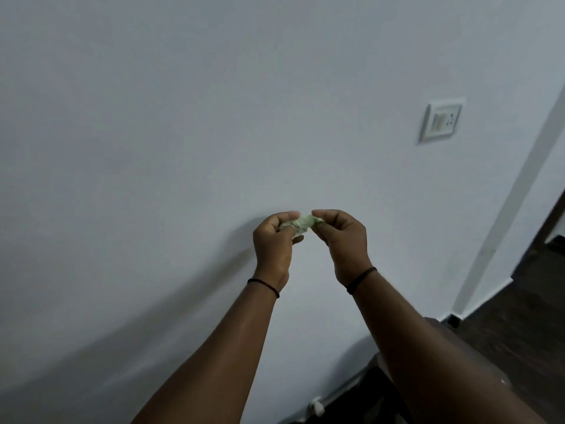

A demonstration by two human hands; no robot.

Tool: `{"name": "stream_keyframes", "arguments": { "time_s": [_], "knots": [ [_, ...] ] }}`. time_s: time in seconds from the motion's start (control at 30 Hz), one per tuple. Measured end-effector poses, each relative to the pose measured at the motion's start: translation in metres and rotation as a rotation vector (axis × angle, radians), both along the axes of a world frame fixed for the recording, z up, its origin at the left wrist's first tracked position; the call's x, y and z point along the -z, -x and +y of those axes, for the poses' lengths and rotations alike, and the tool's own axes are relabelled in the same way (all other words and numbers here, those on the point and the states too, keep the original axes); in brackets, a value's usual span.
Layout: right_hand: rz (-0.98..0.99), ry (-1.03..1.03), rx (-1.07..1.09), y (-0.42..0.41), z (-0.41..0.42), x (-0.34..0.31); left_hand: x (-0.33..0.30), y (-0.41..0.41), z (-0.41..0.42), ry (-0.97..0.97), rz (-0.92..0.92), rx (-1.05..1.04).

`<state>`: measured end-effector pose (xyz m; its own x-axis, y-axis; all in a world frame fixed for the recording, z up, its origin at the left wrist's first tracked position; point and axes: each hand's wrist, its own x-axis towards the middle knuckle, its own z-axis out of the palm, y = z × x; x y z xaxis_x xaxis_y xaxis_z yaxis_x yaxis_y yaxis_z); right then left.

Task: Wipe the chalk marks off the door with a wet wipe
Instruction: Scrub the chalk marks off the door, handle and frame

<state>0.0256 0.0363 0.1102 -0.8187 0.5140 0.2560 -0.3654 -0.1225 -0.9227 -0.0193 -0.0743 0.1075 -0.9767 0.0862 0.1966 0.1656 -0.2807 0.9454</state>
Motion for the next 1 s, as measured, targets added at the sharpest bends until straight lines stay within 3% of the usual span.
{"name": "stream_keyframes", "arguments": {
  "time_s": [0.17, 0.33, 0.57, 0.73, 1.0],
  "knots": [
    [0.125, 0.090, -0.174, -0.006, -0.072, -0.050, -0.045, -0.023, -0.067, -0.140, 0.122, -0.124],
    [0.198, 0.021, -0.366, -0.012, -0.129, -0.077, -0.078, -0.042, -0.130, -0.101, 0.223, -0.318],
    [0.165, 0.181, -0.664, -0.019, -0.198, -0.079, -0.080, -0.097, -0.203, -0.059, 0.201, -0.585],
    [0.111, 0.134, -0.895, -0.055, -0.267, -0.077, -0.080, -0.165, -0.254, -0.011, 0.216, -0.791],
    [0.289, 0.012, -1.306, -0.169, -0.363, -0.096, -0.098, -0.310, -0.321, 0.106, 0.245, -1.206]
  ]
}}
